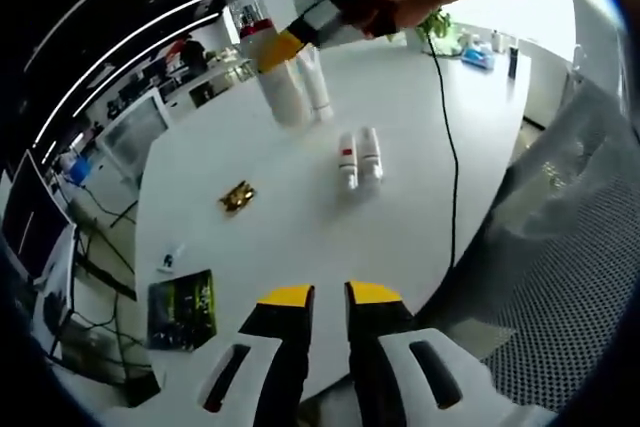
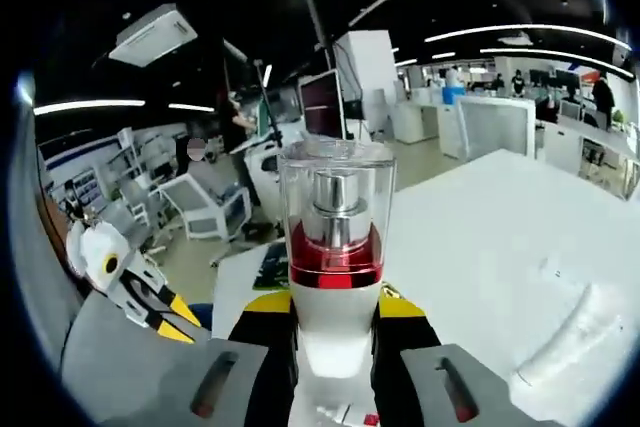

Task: Arrange the skincare products in the storage area until every visible bottle or jar stands upright without overlapping.

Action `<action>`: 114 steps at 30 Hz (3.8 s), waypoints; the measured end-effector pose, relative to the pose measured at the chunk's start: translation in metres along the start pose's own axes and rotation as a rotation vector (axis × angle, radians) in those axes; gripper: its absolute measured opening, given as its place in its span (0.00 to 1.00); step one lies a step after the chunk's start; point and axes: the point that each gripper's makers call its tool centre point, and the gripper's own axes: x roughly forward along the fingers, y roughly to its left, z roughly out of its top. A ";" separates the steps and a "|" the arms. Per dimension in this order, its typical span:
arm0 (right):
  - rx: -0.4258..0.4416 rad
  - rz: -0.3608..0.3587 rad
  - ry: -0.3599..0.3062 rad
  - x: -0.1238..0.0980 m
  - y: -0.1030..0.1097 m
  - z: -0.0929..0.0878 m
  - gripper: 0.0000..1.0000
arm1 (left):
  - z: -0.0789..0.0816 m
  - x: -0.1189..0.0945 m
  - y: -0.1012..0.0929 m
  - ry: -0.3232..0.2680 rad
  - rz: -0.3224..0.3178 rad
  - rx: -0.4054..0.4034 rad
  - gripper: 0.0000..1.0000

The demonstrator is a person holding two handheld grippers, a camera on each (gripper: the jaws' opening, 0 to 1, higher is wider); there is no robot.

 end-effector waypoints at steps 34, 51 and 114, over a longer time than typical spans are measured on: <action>0.144 0.035 -0.384 -0.127 0.084 0.006 0.21 | -0.008 -0.001 0.002 0.030 0.009 -0.042 0.21; 0.168 0.108 -0.462 -0.138 0.097 0.000 0.21 | 0.000 -0.003 0.008 -0.009 0.040 -0.011 0.29; 0.141 0.454 -0.294 -0.116 0.187 -0.038 0.23 | 0.144 -0.055 -0.143 -0.503 -0.553 -0.321 0.31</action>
